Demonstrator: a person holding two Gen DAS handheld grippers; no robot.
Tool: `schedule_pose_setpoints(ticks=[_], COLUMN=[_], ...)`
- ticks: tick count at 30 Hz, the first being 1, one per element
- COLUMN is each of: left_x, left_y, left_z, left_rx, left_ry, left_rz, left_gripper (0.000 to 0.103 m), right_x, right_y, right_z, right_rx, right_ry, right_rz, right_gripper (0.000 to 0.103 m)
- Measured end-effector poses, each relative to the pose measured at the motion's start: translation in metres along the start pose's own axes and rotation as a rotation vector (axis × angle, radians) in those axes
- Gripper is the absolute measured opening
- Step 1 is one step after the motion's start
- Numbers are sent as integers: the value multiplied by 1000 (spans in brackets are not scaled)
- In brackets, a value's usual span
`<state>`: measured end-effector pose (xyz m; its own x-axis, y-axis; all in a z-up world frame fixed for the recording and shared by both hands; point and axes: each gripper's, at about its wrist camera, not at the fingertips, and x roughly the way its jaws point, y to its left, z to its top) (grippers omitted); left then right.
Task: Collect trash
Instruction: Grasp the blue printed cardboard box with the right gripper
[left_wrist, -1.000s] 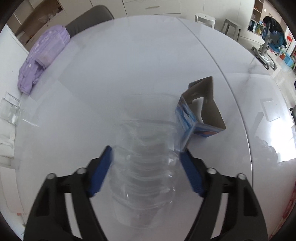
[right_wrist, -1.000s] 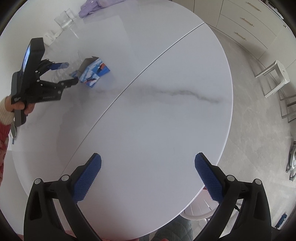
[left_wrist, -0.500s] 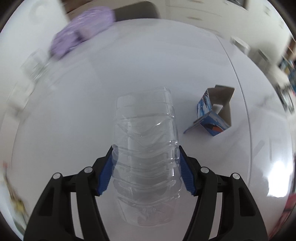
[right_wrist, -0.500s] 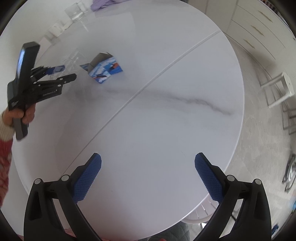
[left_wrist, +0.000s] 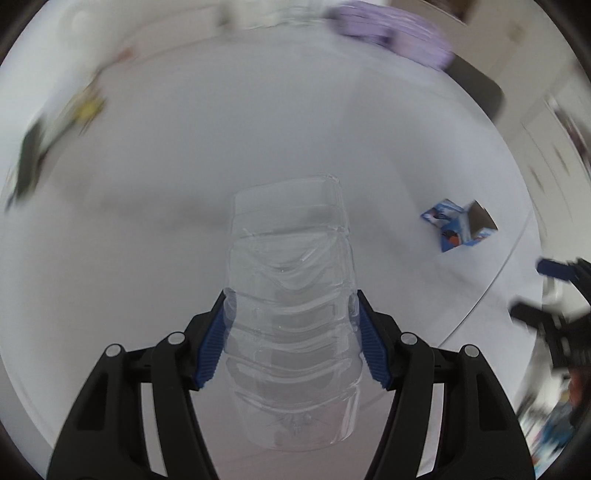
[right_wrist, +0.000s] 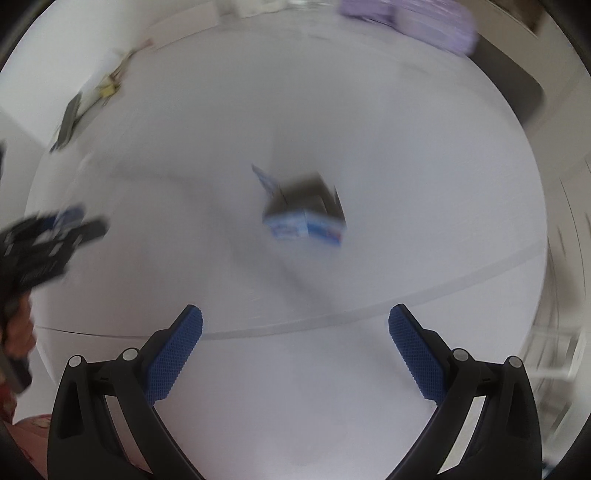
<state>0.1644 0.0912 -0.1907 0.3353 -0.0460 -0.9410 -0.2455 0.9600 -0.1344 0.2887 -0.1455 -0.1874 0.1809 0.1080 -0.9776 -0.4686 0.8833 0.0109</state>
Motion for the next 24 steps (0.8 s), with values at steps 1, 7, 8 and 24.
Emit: schedule_pose_setpoints(ticks=[1, 7, 8, 24], left_x=[-3, 1, 4, 11], left_y=[4, 3, 3, 4], left_z=[-6, -19, -19, -13], left_rx=[-23, 12, 6, 13], left_ry=[0, 5, 11, 32], left_rz=[2, 12, 3, -55], left_gripper=[62, 62, 62, 62], right_x=[4, 30, 35, 70], right_y=[-1, -6, -6, -14], right_z=[11, 55, 57, 49], right_rx=[-25, -45, -39, 42], right_ry=[2, 3, 10, 52], right_rz=[-5, 29, 30, 1], right_gripper=[100, 100, 100, 33])
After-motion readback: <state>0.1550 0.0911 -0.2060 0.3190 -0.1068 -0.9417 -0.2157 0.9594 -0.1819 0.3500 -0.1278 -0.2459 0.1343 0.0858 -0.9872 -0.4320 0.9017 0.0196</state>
